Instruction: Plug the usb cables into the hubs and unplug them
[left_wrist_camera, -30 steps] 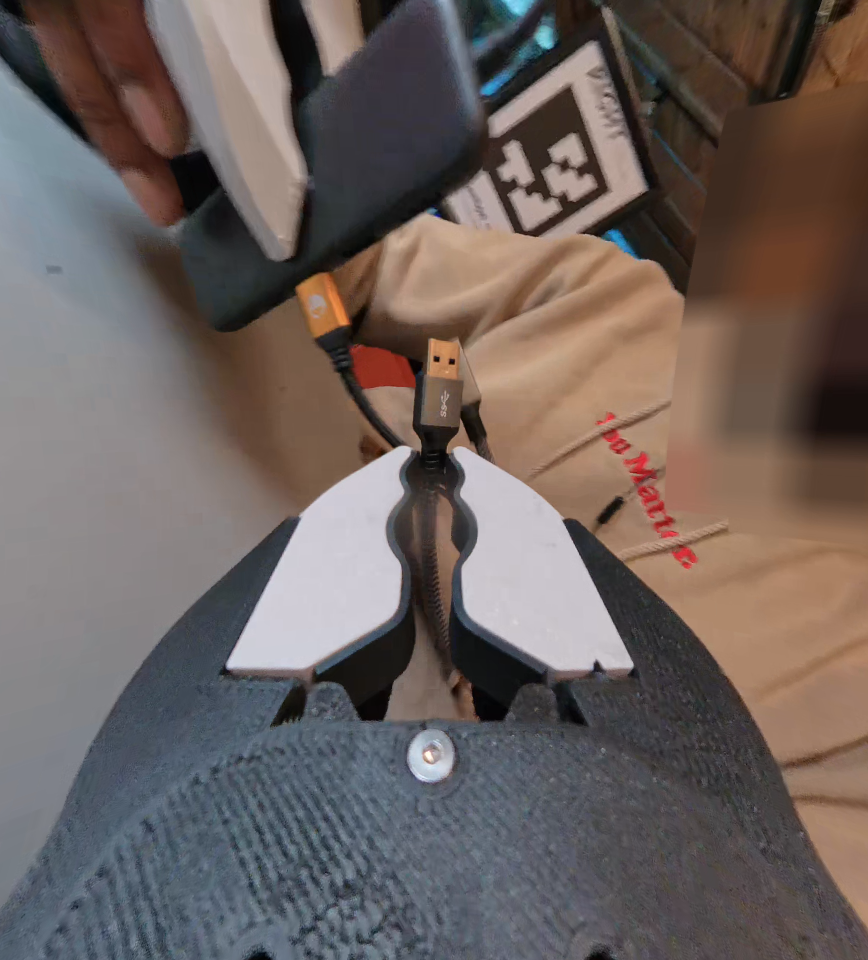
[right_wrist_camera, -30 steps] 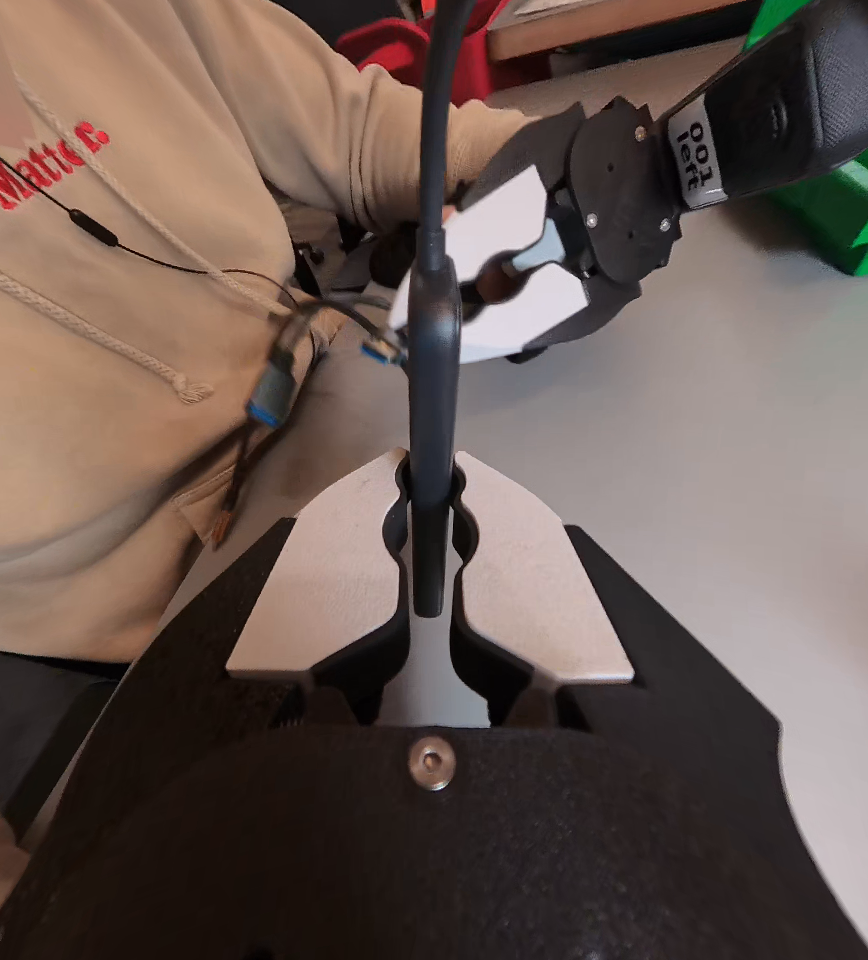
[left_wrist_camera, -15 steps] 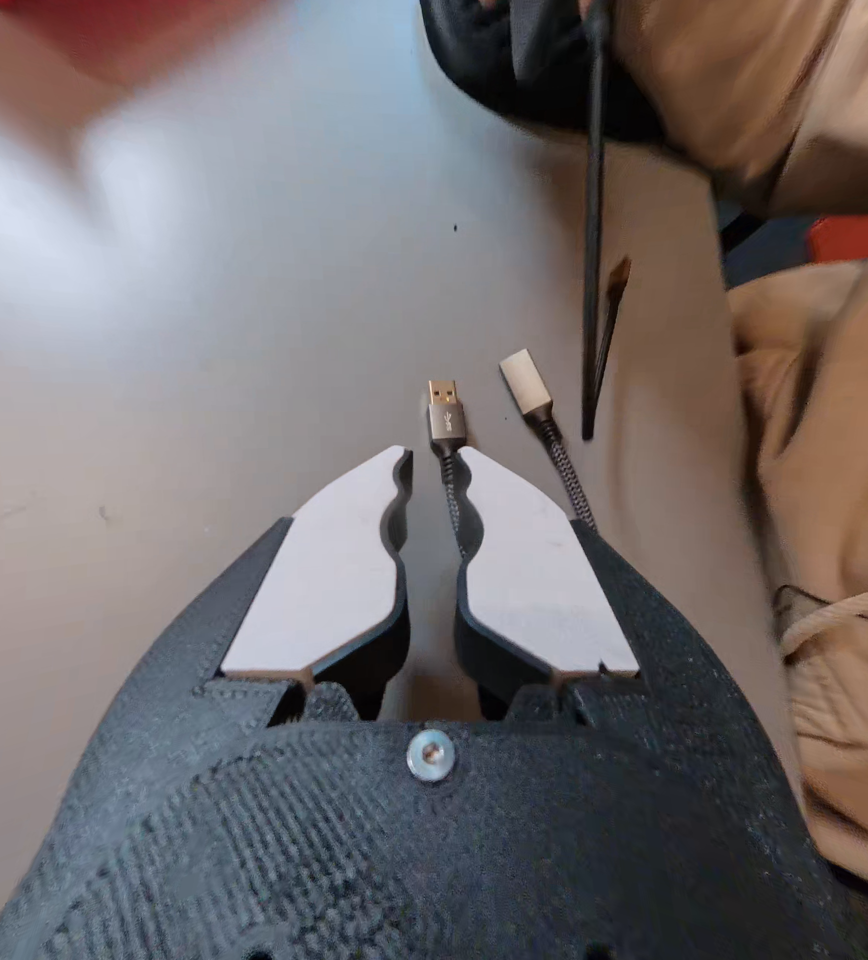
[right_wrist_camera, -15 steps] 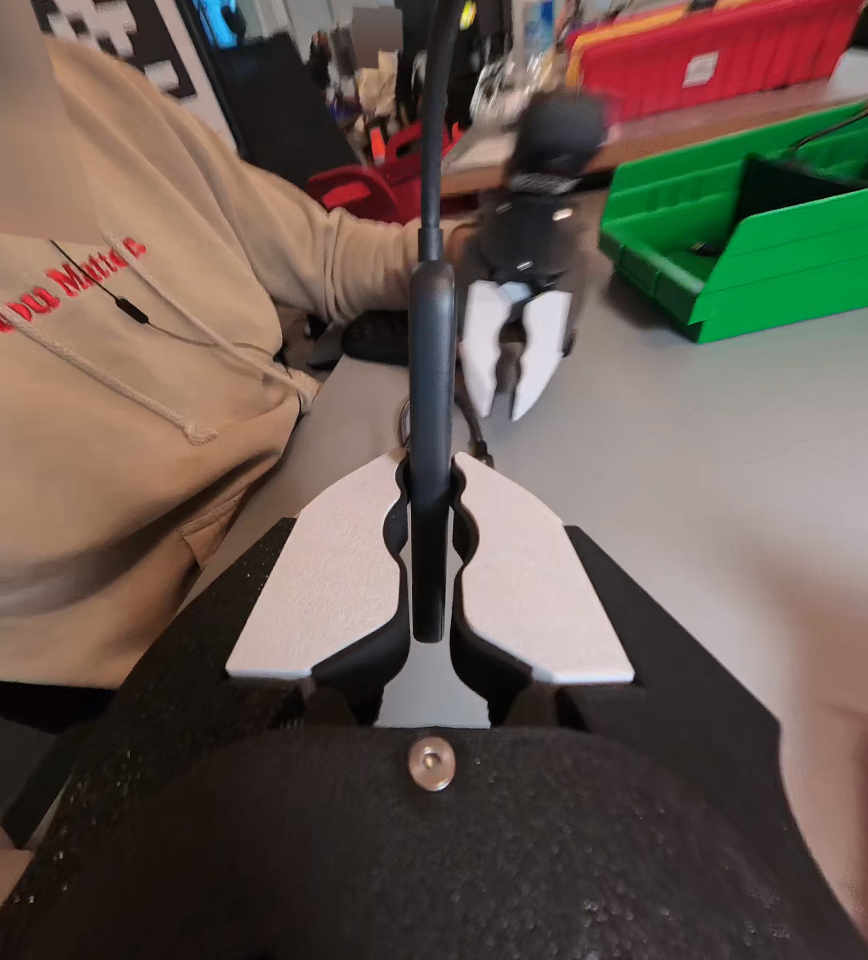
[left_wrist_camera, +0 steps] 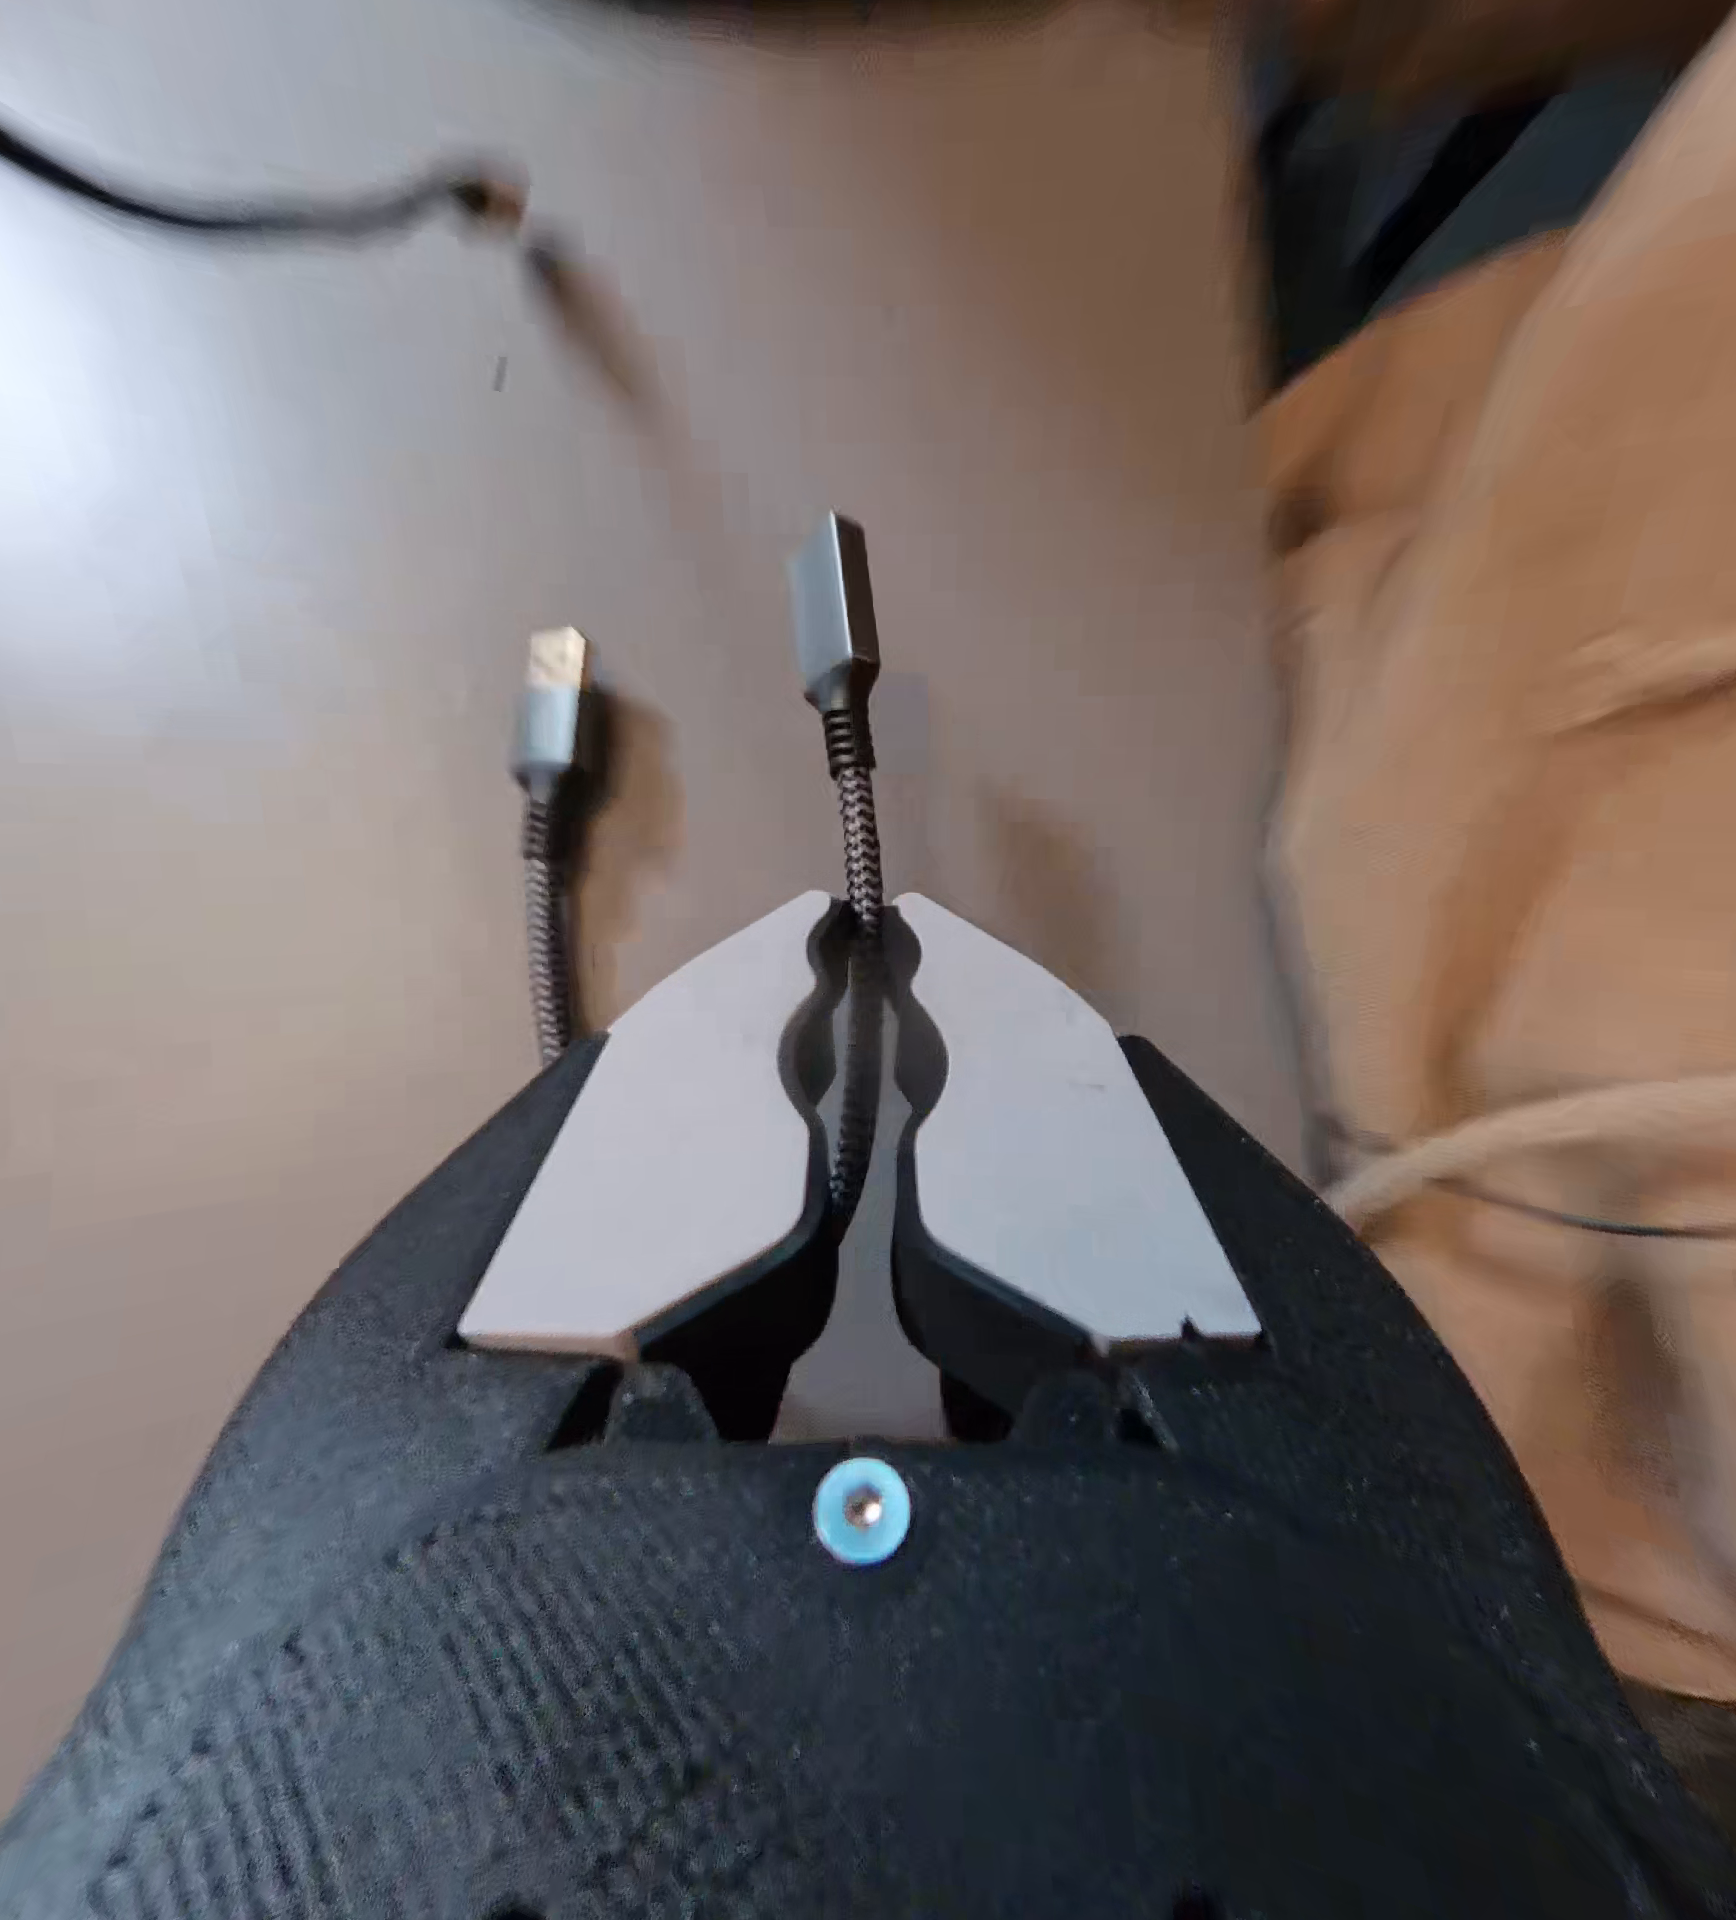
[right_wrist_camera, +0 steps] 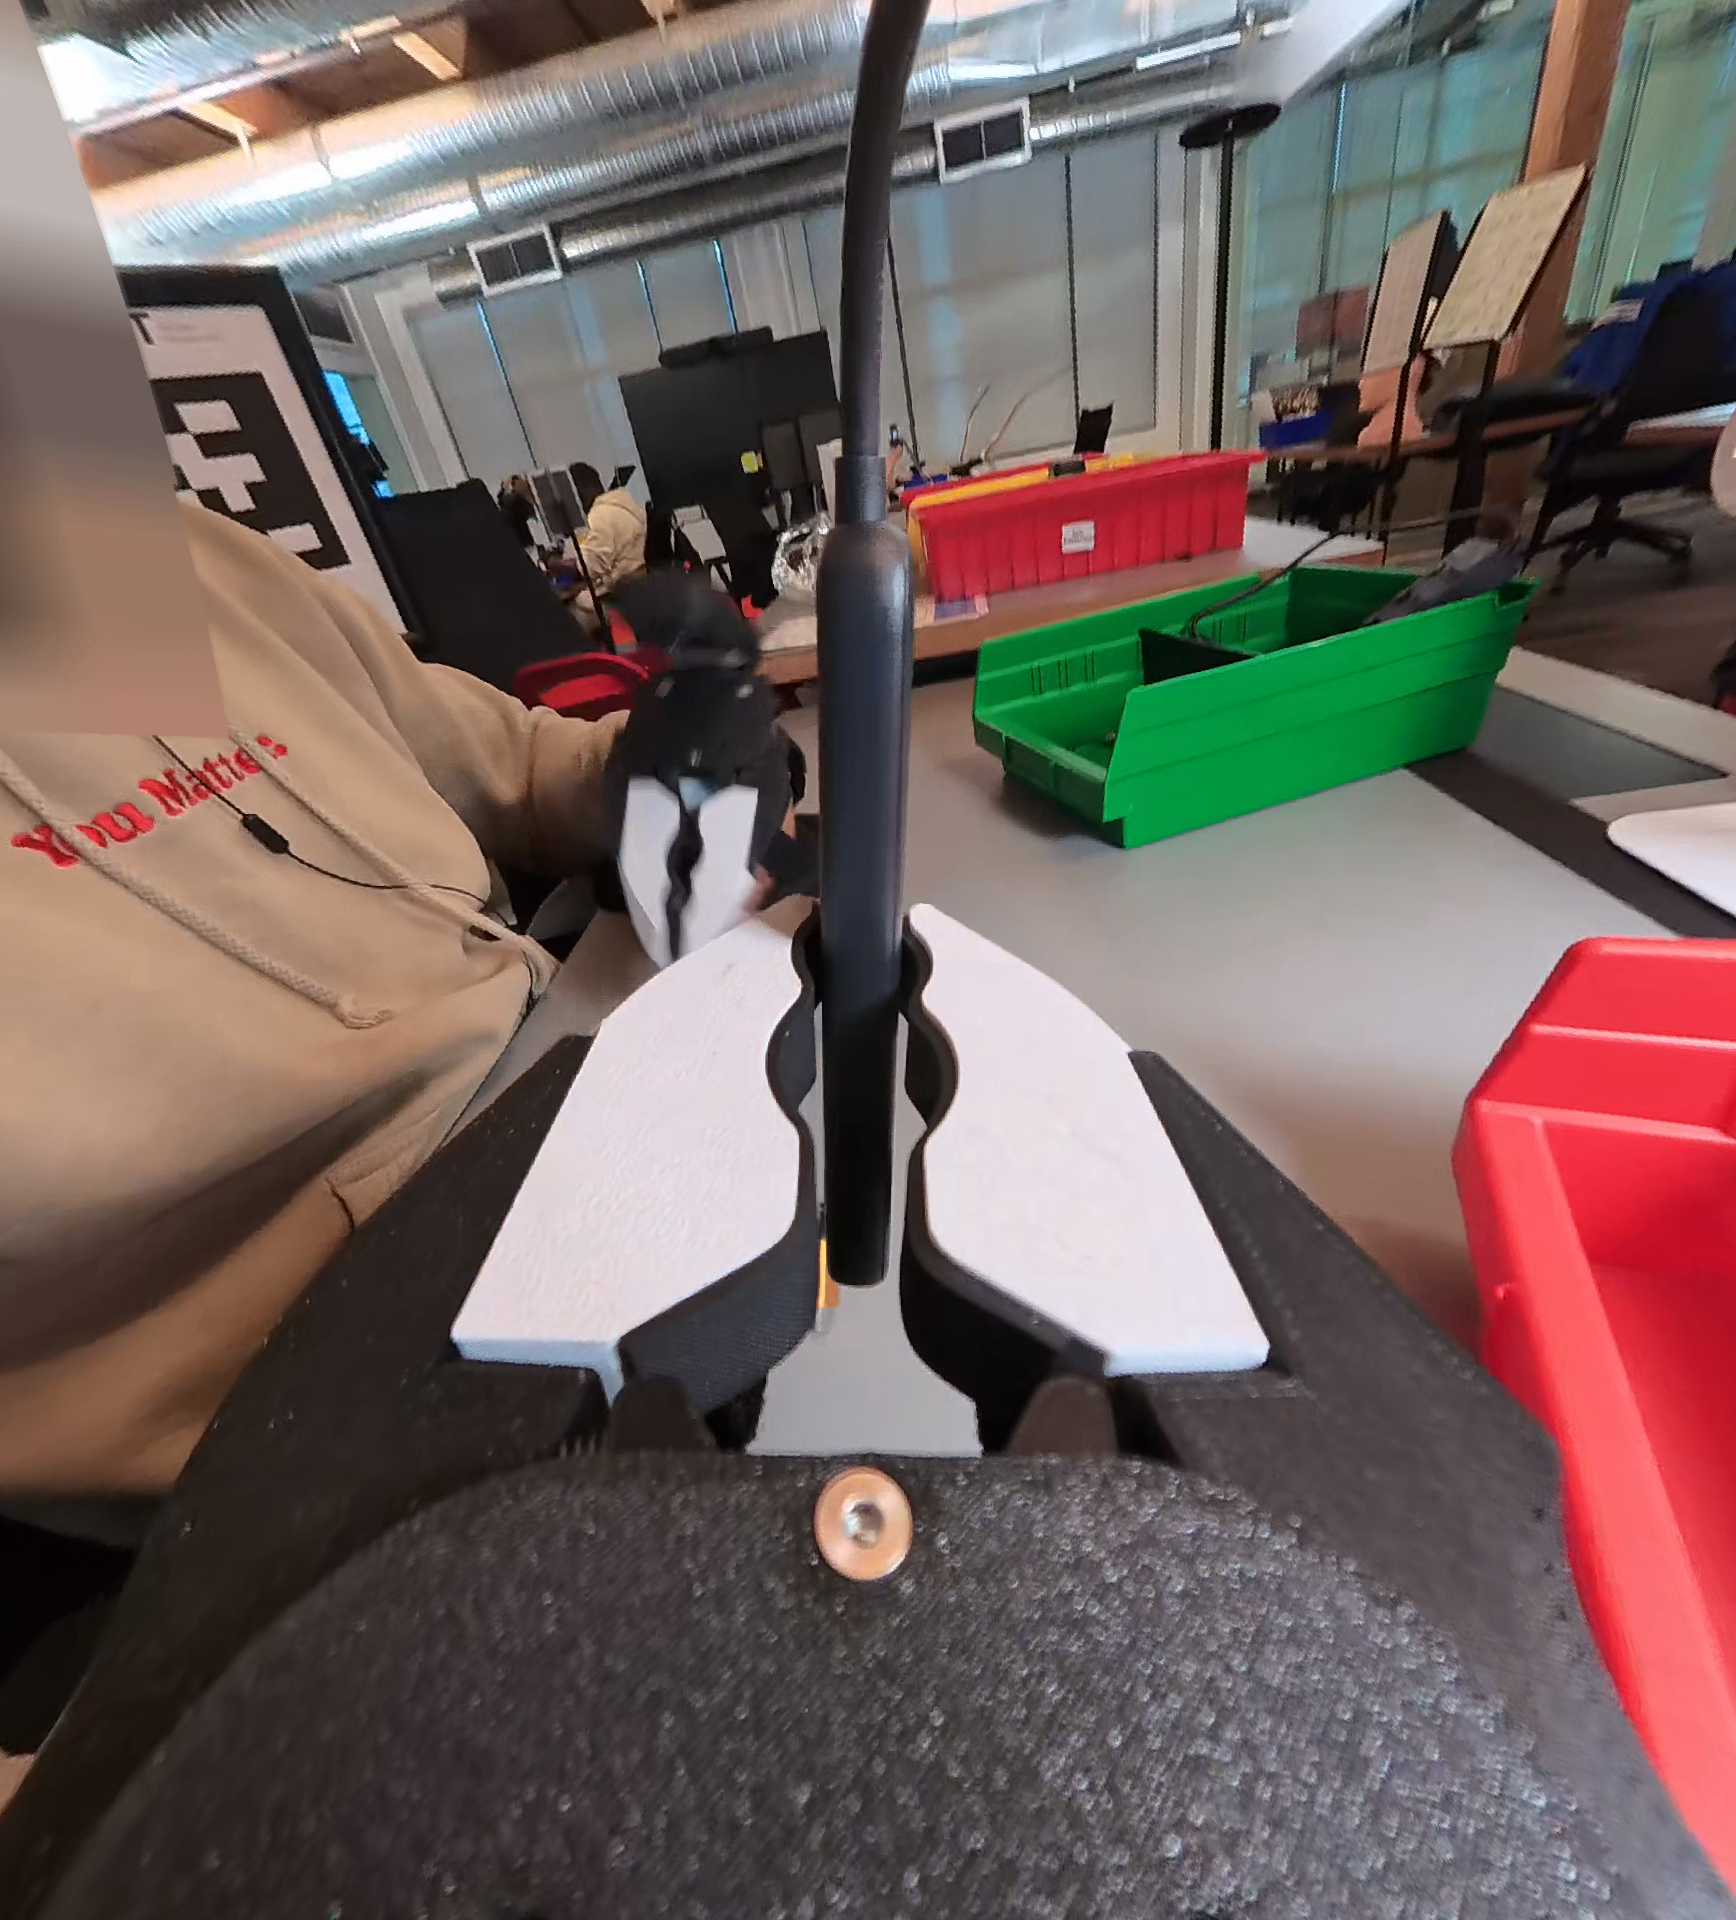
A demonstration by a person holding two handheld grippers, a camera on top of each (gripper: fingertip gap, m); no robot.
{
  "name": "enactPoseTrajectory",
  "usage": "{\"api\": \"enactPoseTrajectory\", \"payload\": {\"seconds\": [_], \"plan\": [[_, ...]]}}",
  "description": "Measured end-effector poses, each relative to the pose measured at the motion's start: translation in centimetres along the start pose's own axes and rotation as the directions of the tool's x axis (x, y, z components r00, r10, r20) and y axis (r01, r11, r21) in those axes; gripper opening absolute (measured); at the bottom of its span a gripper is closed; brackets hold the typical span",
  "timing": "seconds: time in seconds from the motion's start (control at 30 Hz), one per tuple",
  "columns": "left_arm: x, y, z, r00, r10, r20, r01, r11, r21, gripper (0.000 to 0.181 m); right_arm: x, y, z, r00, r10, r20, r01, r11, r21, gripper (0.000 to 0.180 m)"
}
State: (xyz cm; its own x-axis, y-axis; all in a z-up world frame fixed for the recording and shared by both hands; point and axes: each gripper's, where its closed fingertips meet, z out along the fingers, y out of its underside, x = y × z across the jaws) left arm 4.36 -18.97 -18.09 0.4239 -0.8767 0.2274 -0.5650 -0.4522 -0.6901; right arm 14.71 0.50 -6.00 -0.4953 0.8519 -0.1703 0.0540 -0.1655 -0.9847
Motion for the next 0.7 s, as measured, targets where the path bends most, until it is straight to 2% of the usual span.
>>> {"api": "enactPoseTrajectory", "payload": {"seconds": [0.03,0.1,0.17,0.23,0.3,0.37,0.5,0.57,0.7], "plan": [[1.1,-2.0,-1.3,0.992,-0.055,-0.116,0.069,0.991,0.117,0.006,-0.1,-0.1,0.0,1.000,-0.004,0.004,0.004,1.000,0.008,0.012],[1.1,-4.9,-4.3,0.943,-0.163,-0.291,0.248,0.927,0.283,0.006,-0.3,-0.4,-0.1,1.000,-0.001,0.015,0.001,1.000,0.027,0.012],[-1.6,-4.9,-5.8,0.880,-0.300,-0.369,0.419,0.856,0.302,0.006,-0.3,-0.6,-0.1,1.000,0.009,0.025,-0.010,0.999,0.039,0.012],[-5.1,-3.2,-5.5,0.807,-0.450,-0.382,0.559,0.790,0.251,0.006,-0.1,-0.4,0.0,1.000,0.018,0.021,-0.019,0.999,0.038,0.012],[-8.8,-0.8,-4.7,0.792,-0.542,-0.282,0.605,0.762,0.231,0.010,0.1,-0.1,0.1,1.000,0.026,0.017,-0.027,0.999,0.030,0.011],[-11.1,0.5,-4.8,0.839,-0.522,-0.156,0.545,0.798,0.259,0.021,0.3,0.2,0.2,0.999,0.031,0.019,-0.031,0.999,0.026,0.012],[-10.9,-0.1,-6.1,0.953,-0.295,0.072,0.266,0.926,0.268,0.023,0.5,0.7,0.5,0.999,0.046,0.021,-0.046,0.999,0.011,0.012],[-9.3,0.2,-5.3,0.968,-0.239,0.078,0.222,0.959,0.176,0.023,0.5,1.0,0.7,0.998,0.055,0.023,-0.055,0.998,0.004,0.012],[-6.4,2.6,-1.5,0.971,-0.236,0.030,0.237,0.970,-0.051,0.024,0.6,1.3,1.1,0.998,0.056,0.020,-0.056,0.998,-0.008,0.012]]}}
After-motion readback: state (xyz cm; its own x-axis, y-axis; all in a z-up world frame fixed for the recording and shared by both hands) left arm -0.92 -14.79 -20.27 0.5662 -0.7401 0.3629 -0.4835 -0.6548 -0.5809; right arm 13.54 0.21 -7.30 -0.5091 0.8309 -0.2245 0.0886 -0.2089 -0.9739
